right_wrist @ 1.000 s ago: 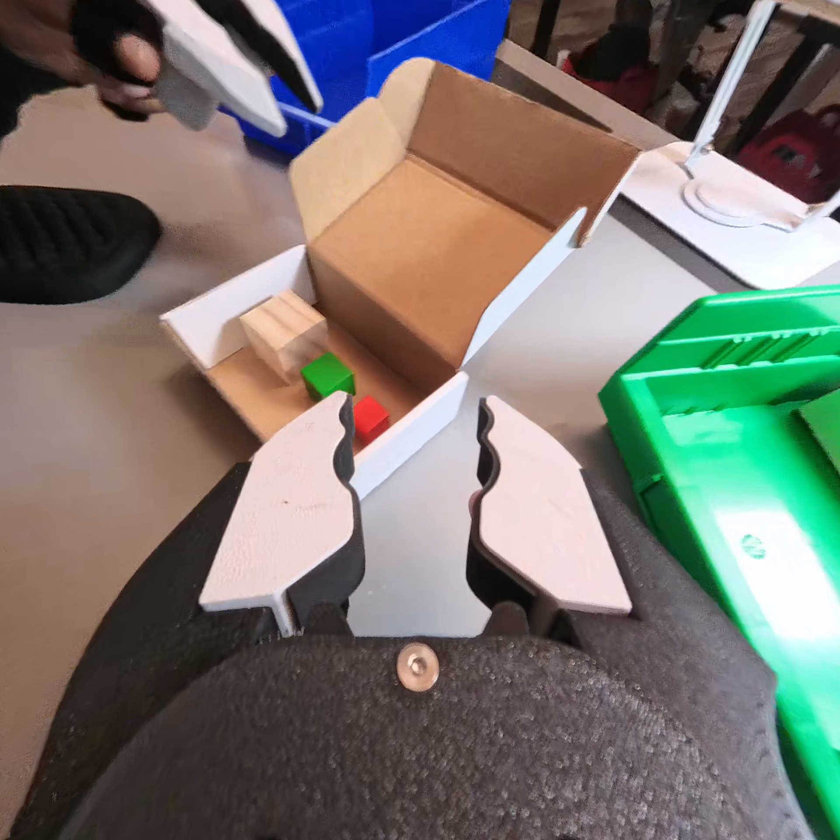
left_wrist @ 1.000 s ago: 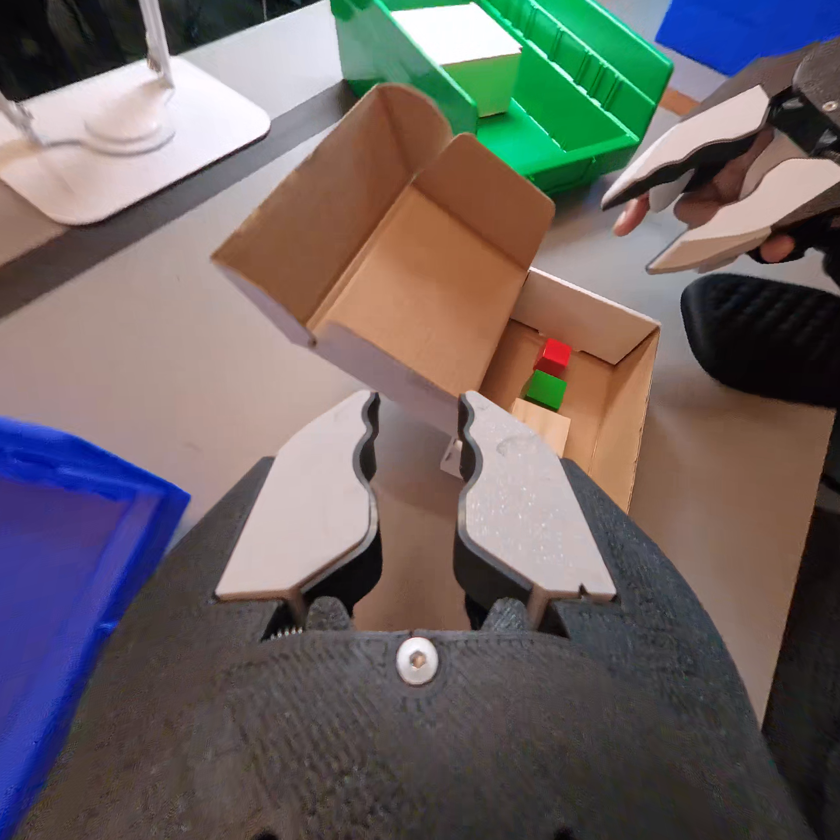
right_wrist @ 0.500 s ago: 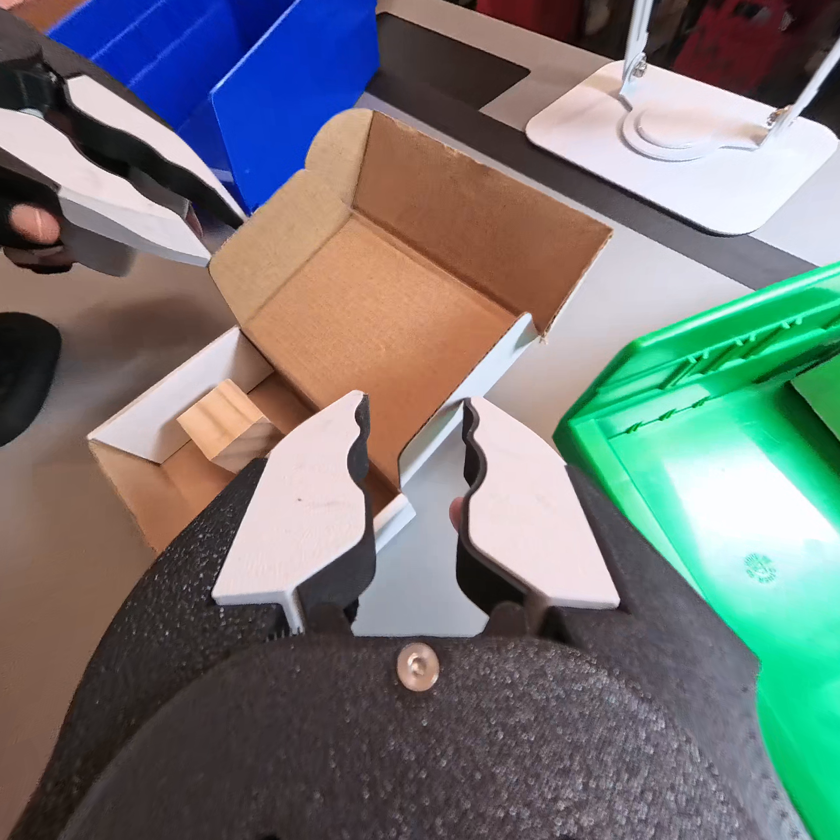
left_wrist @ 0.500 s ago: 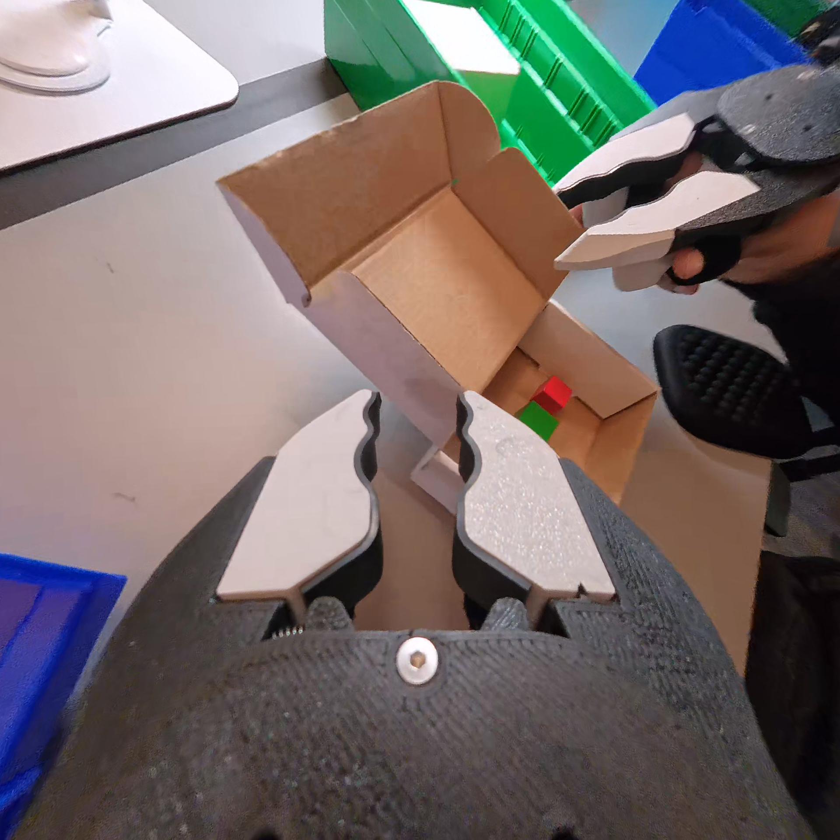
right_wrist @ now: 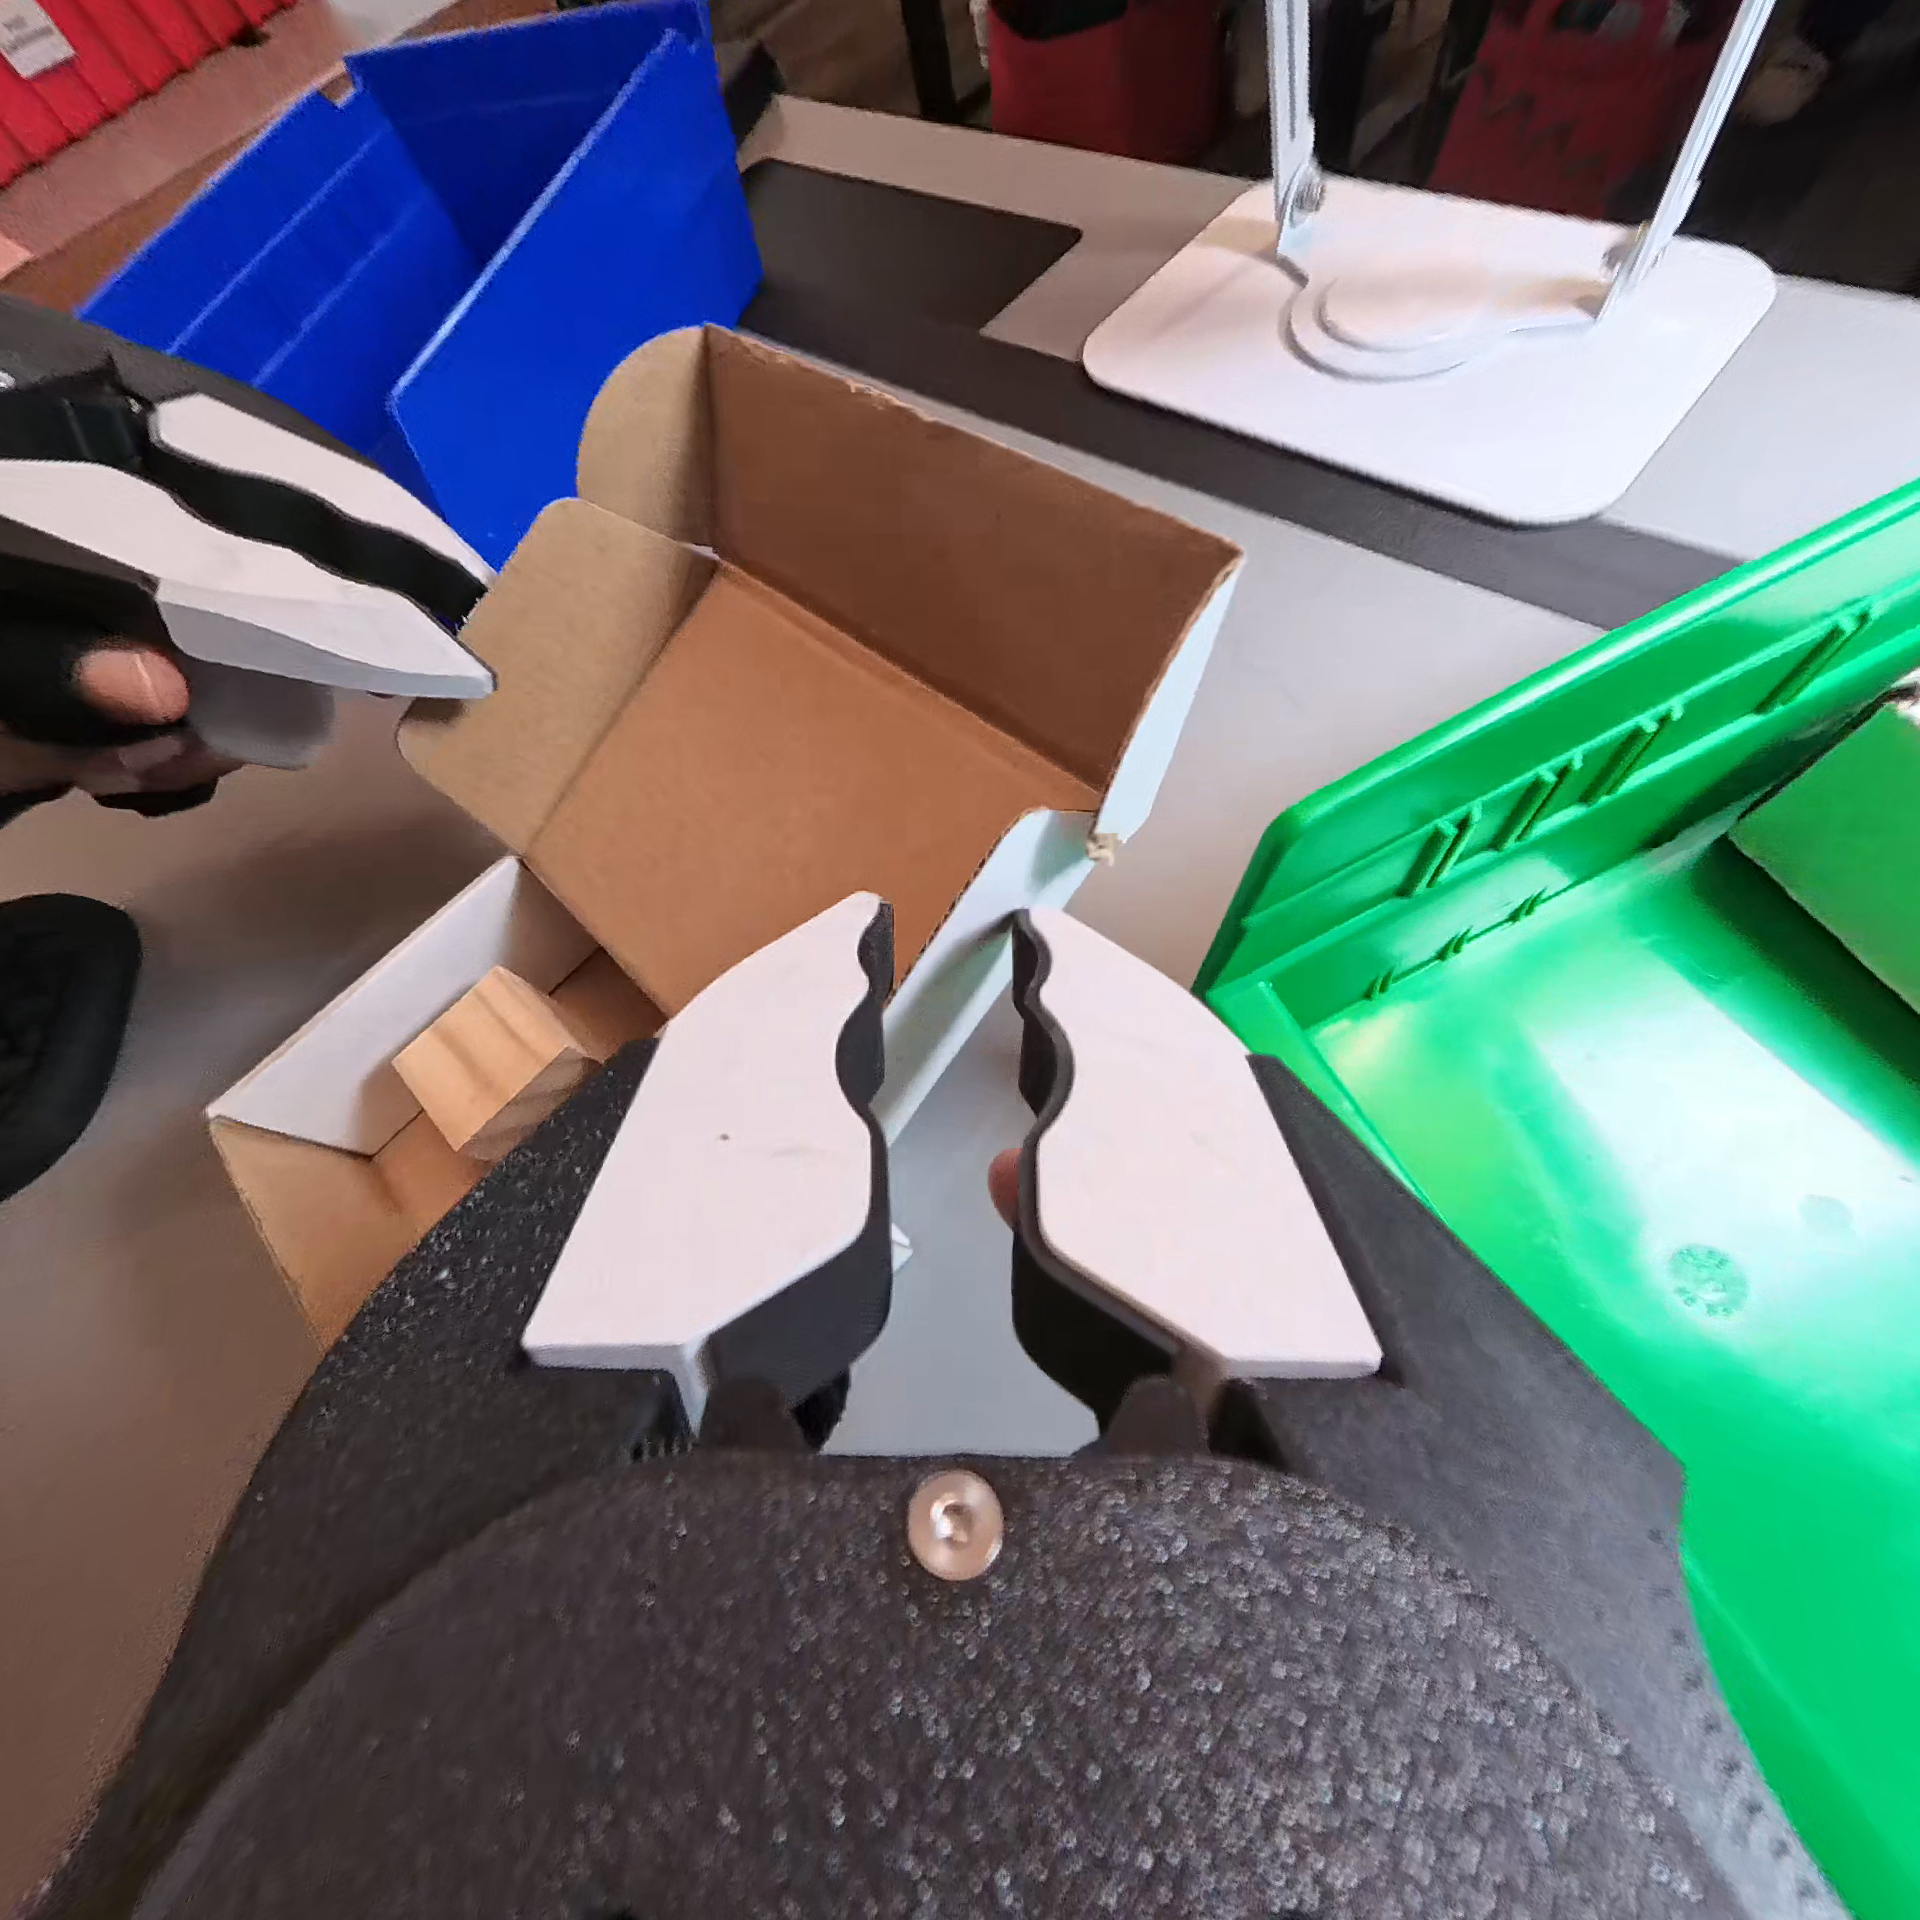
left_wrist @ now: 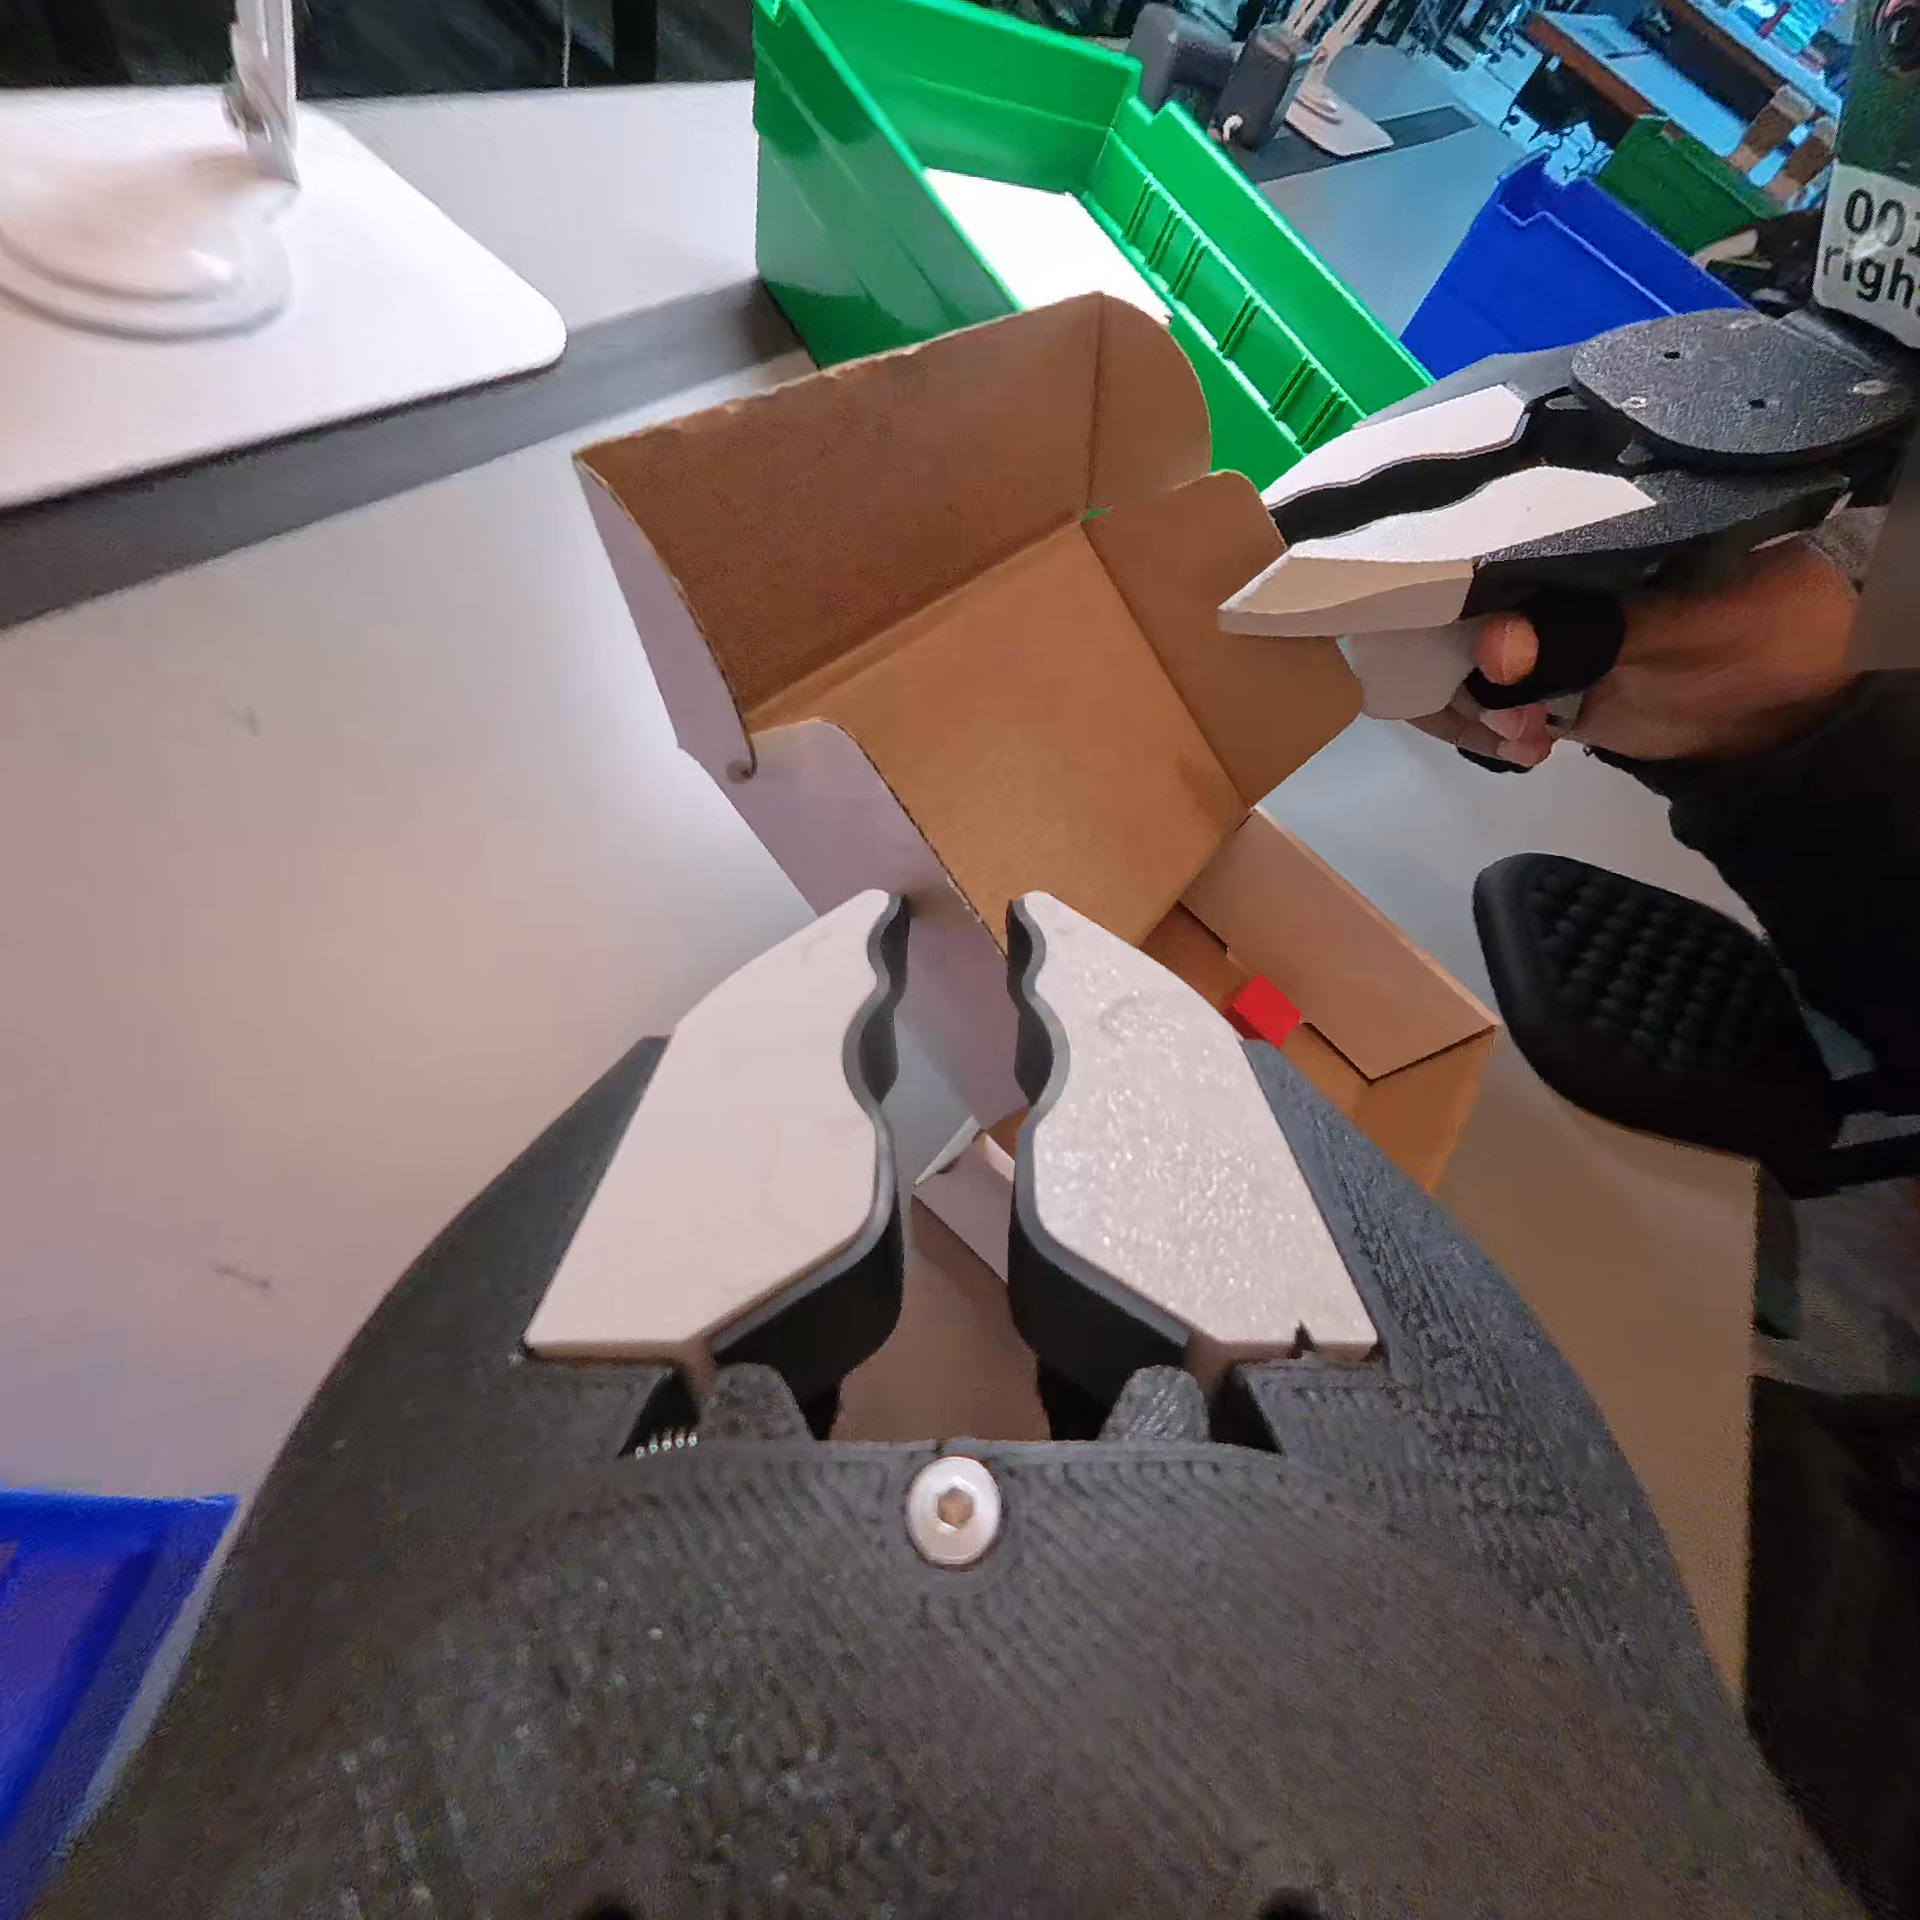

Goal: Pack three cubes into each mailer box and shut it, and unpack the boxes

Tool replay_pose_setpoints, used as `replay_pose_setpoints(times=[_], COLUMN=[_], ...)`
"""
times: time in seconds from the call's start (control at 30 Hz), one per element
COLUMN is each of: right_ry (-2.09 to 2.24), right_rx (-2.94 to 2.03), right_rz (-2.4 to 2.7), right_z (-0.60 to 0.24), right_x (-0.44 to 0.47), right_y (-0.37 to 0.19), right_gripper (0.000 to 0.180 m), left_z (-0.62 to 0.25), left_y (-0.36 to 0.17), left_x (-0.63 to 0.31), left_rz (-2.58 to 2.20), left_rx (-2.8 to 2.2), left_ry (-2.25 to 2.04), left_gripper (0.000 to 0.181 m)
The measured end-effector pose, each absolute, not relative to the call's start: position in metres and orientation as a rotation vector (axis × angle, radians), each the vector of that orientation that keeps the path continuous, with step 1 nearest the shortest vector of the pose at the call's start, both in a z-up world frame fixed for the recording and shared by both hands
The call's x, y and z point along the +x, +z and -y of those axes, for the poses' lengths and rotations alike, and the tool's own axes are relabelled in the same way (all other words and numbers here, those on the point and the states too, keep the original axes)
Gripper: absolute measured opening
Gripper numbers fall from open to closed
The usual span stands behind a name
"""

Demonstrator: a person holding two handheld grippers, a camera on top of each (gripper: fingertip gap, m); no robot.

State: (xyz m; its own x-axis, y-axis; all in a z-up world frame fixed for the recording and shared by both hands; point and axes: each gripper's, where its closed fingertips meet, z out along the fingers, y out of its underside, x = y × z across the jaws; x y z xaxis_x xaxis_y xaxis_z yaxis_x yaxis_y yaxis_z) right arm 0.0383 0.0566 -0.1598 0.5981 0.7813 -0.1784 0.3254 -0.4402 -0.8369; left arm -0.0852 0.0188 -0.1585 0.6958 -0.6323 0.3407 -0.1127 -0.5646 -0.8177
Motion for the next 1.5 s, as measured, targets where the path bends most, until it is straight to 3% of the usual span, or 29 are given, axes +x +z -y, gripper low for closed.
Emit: replay_pose_setpoints(times=[0.03, 0.47, 0.77, 0.87, 0.97, 1.23, 1.33, 1.5], right_ry=[0.711, 0.658, 0.575, 0.592, 0.645, 0.192, 0.108, 0.152], right_rx=[-1.975, -1.537, -1.682, -1.706, -1.697, -1.293, -1.199, -1.293], right_rz=[0.881, 1.086, 1.236, 1.310, 1.375, 1.479, 1.484, 1.565], right_z=[-0.055, 0.063, 0.089, 0.097, 0.108, 0.110, 0.112, 0.120], right_x=[0.039, 0.055, 0.052, 0.058, 0.068, 0.066, 0.053, 0.055], right_y=[-0.156, -0.149, -0.188, -0.193, -0.186, -0.146, -0.139, -0.159], right_gripper=[0.021, 0.024, 0.027, 0.032, 0.051, 0.064, 0.054, 0.040], left_z=[-0.017, 0.082, 0.108, 0.116, 0.123, 0.138, 0.142, 0.157], left_y=[-0.155, -0.159, -0.192, -0.196, -0.188, -0.139, -0.132, -0.153], left_x=[-0.085, -0.068, -0.065, -0.069, -0.080, -0.078, -0.065, -0.054], left_rz=[-0.596, -0.926, -1.047, -1.074, -1.068, -1.138, -1.151, -1.198], left_rx=[-2.045, -1.777, -1.902, -1.937, -1.909, -1.613, -1.610, -1.698], left_ry=[-0.772, -0.696, -0.665, -0.700, -0.730, -0.439, -0.432, -0.522], left_gripper=[0.017, 0.015, 0.014, 0.031, 0.046, 0.058, 0.050, 0.022])
